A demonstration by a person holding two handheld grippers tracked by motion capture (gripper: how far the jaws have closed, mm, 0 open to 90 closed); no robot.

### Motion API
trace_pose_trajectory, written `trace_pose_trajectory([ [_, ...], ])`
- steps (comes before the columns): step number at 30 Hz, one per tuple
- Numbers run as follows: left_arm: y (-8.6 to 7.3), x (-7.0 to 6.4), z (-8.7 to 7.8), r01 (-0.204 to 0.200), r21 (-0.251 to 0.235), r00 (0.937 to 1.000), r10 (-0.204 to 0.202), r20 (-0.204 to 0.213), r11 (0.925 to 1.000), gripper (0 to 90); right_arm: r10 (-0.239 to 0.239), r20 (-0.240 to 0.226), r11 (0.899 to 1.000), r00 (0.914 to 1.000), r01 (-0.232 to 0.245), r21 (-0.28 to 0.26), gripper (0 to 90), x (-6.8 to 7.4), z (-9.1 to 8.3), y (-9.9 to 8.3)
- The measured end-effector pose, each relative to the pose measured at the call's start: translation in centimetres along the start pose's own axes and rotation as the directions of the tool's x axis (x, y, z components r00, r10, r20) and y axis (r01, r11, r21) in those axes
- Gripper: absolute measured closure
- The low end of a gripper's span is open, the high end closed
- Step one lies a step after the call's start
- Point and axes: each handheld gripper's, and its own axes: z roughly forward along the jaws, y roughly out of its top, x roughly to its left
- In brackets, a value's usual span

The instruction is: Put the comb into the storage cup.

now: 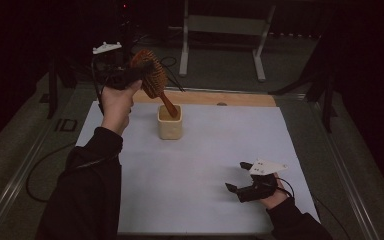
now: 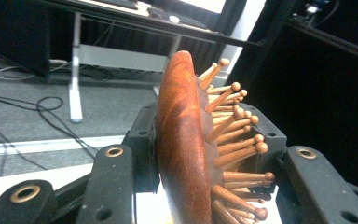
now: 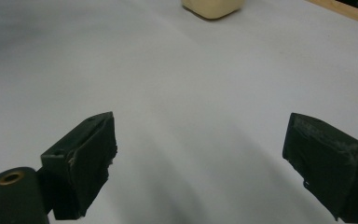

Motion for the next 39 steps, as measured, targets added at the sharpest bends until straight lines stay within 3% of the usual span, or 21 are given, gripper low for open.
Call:
trace_pose_trajectory([
  [11, -1.6, 1.3, 2.6, 0.025, 0.010, 0.9987, -0.025, -0.044, 0.9996, 55.5, -0.001, -0.004, 1.000, 1.0000, 0.001, -0.004, 9.7, 0.0, -0.1, 0.0],
  [24, -4.0, 2.2, 4.6, 0.062, 0.052, 0.9974, -0.060, -0.042, 0.9967, 55.5, 0.004, 0.001, 1.000, 1.0000, -0.004, -0.011, 9.7, -0.1, -0.1, -0.1],
  [39, -6.0, 2.4, 6.1, 0.069, 0.094, 0.9969, -0.064, -0.046, 0.9933, 55.4, 0.006, -0.007, 1.000, 1.0000, -0.006, -0.009, 9.6, 0.0, -0.1, -0.1],
])
